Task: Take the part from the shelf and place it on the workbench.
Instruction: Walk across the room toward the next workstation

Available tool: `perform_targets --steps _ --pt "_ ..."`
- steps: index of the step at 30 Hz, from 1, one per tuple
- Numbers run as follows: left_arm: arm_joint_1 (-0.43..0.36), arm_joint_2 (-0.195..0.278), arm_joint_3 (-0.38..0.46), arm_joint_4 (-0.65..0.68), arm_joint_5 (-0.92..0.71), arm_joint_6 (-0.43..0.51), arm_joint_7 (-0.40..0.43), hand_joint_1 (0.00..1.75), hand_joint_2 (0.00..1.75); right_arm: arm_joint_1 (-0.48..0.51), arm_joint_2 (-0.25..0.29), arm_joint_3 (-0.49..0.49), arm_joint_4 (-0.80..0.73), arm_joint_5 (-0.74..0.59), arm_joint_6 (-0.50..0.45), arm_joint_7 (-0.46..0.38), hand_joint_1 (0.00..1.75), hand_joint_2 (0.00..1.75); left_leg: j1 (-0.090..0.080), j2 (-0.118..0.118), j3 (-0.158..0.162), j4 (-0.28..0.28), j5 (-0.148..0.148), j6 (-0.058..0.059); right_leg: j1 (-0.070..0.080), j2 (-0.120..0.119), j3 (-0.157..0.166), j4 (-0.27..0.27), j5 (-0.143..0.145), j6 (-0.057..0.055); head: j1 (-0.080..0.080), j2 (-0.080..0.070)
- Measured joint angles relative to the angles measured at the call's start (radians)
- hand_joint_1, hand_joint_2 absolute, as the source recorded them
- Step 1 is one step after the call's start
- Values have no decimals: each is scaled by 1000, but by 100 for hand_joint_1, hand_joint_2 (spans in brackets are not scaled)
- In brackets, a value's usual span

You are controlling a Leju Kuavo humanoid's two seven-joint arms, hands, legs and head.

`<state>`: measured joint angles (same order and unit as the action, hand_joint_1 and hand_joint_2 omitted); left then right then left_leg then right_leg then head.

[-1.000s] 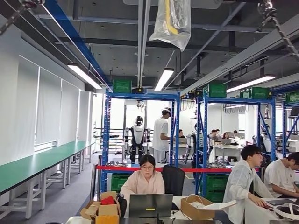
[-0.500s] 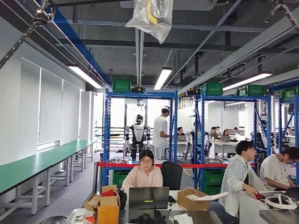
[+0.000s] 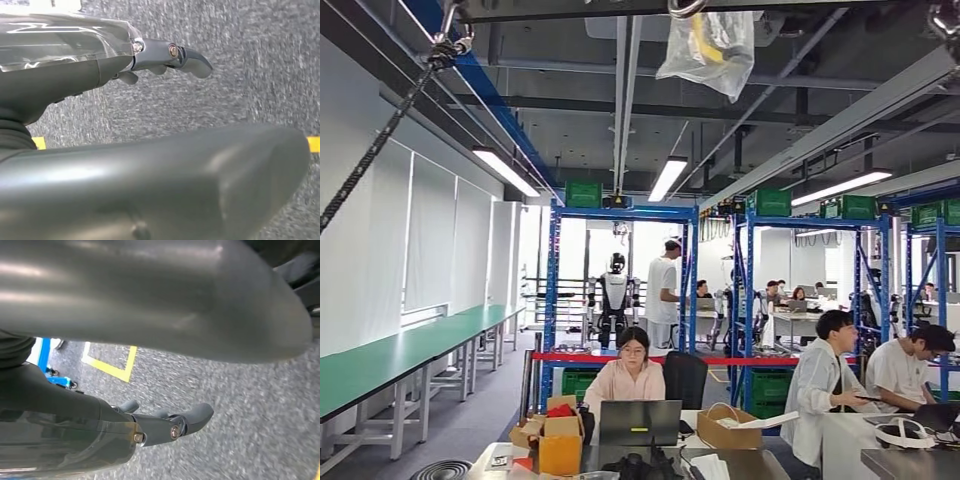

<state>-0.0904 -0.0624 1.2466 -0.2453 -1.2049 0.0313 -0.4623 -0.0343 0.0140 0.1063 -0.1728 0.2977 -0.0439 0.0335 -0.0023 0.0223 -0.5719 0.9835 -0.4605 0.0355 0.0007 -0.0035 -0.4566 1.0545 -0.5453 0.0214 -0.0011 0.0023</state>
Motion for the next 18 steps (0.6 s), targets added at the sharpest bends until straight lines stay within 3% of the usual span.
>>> perform_targets --steps 1,2,4,6,8,10,11,12,15,16,18 --pt "0 0 0 0 1 0 0 0 0 -1 0 0 0 1 0 -1 0 0 -1 0 -5 1 9 -5 3 0 54 -77 -15 -7 0 0" --pt "-1 0 1 0 2 0 2 0 0 -2 0 0 -1 2 0 -2 0 0 -1 1 -9 2 16 -10 6 1 86 -127 -27 -13 0 0" --pt "-2 0 3 0 6 0 8 0 0 -2 1 0 0 5 0 -3 0 0 3 0 -17 6 25 -21 9 0 91 -154 -24 -25 0 1" --pt "-1 -1 8 0 10 0 16 0 0 -1 2 0 0 7 1 -3 0 0 7 -5 -33 41 -13 -28 9 -4 79 -156 -7 -39 0 0" --pt "3 -2 13 0 13 1 30 0 0 3 3 0 1 8 0 -5 0 0 9 -10 -73 157 -99 -32 12 -8 62 -153 6 -50 0 0" --pt "5 -4 16 0 13 2 47 0 87 6 2 -1 1 7 -2 -11 0 0 9 -11 -109 283 -152 -33 16 -10 37 -140 14 -54 0 0" --pt "6 -4 17 0 13 3 53 0 131 5 2 -3 1 5 -3 -13 0 0 8 -11 -105 298 -148 -33 18 -9 25 -131 16 -54 0 0" --pt "7 -4 17 0 14 5 58 0 175 5 2 -5 1 3 -4 -14 0 0 8 -11 -81 274 -128 -32 18 -8 14 -121 17 -53 0 0" --pt "5 -4 18 0 14 8 54 0 175 5 1 -11 1 3 -2 -13 0 0 7 -11 36 85 -65 -24 20 -7 -12 -89 11 -46 0 0" --pt "4 -4 18 0 14 6 49 0 175 5 0 -12 1 3 -1 -9 0 0 6 -12 55 47 -60 -21 22 -7 -19 -81 10 -42 0 0" --pt "4 -4 18 0 14 2 41 0 175 5 -1 -15 1 3 2 3 0 0 6 -12 56 29 -61 -16 24 -8 -28 -73 12 -33 0 0"
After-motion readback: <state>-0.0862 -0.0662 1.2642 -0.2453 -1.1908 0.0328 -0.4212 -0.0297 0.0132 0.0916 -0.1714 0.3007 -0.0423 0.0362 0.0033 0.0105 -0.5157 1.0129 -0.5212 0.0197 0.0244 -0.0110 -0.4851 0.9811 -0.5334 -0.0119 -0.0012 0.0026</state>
